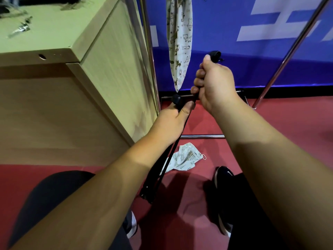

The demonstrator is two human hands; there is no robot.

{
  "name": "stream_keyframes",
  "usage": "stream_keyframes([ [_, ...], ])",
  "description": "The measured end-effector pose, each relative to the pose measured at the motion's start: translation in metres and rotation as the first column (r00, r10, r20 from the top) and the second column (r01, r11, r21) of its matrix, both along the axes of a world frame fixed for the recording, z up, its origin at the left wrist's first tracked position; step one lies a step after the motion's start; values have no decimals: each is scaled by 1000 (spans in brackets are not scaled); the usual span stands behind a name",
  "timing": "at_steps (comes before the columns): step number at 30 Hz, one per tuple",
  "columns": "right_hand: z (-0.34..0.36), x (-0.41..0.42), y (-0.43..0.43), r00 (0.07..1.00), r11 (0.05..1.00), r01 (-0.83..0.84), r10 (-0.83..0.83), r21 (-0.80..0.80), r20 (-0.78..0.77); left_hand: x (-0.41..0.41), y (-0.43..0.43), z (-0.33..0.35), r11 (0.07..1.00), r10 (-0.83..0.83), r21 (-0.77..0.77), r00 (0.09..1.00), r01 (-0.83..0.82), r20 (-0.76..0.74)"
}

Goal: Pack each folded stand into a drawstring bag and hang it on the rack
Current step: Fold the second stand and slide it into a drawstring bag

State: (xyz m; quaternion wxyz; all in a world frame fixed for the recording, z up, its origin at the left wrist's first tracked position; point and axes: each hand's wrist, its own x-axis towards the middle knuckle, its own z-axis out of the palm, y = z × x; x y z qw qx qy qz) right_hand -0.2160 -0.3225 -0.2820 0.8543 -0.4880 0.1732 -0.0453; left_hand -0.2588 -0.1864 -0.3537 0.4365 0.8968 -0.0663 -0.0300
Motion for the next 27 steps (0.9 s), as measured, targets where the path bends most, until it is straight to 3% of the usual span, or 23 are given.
stream_keyframes([
  [6,-3,5,-1,999,1000,12,-11,19,-34,-6,6,2,995,21,95,999,-17,-49],
  [11,-9,2,4,998,997,-62,61,-55,-24,-7,12,-9,997,-51,50,999,51,-7],
  [17,-9,-2,10,995,989,-101,99,-112,-22,-8,12,-15,1000,-17,-7,1000,17,2],
  [27,-11,-3,17,981,962,-195,193,-194,-29,-12,10,-19,999,-35,9,999,35,20],
])
